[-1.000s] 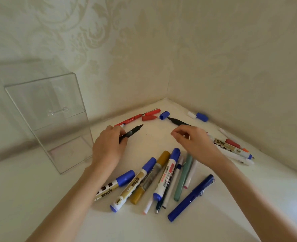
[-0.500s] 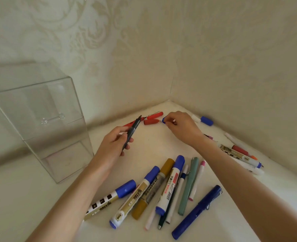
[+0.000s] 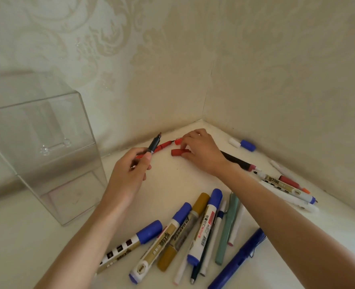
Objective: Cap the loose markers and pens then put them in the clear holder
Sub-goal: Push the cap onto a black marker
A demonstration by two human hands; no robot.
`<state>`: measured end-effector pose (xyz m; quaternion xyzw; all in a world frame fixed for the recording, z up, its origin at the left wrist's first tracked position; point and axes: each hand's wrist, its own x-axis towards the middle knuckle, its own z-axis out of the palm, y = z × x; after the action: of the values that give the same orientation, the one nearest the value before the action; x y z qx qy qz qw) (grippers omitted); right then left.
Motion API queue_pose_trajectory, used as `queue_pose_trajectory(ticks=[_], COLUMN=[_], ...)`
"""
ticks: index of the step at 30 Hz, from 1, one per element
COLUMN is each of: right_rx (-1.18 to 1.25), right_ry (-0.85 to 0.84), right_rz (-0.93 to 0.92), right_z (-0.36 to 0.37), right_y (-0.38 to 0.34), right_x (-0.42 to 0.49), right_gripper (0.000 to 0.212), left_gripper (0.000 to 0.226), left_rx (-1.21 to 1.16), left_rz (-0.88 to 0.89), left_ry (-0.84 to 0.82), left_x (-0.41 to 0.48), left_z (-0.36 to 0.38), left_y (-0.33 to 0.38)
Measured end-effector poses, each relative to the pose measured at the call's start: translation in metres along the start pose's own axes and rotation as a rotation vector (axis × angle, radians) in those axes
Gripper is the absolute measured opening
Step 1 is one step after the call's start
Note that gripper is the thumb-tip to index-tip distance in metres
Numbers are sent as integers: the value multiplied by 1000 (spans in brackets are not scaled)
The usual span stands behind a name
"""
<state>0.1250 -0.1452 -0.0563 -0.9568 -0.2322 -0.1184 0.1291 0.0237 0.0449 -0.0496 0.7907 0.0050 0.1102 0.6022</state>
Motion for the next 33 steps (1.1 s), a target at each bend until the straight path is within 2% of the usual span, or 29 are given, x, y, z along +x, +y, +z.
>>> queue_pose_trajectory(ticks=[2,6,8,10,15,19,23,29,33], right_rx=[85,548,814,931,884,875,888,882,921], right_ry=[17,118,182,207,166,180,270,196,249], right_rz=[34,172,223,249,208,175,177,144,143], right_z=[-8,-38,-48,-51,-47,-45,-50,-48,-61], right_y=[-5,-8,-7,-8,-19,-23,-17,-14,-3], right_x=[-17,-59,-78,-90,-92,-93,-95,-96,-97], right_gripper=[20,8,11,15,18,19,23,24,26], left_gripper=[12,17,17,17,18,18,16,16,16], left_rx=[42,201,249,275,315,310,302,284,282], left_rz=[26,91,108,125,178,189,192,217,234], left_ry=[-17,-71,-79,-88,-115,-127,-132,-158,-156], left_x=[-2,-6,-8,-10,-15,-16,-16,-18,-19], left_z=[-1,-1,3,6,10,11,12,13,12], left_y=[2,4,6,8,9,10,11,12,13])
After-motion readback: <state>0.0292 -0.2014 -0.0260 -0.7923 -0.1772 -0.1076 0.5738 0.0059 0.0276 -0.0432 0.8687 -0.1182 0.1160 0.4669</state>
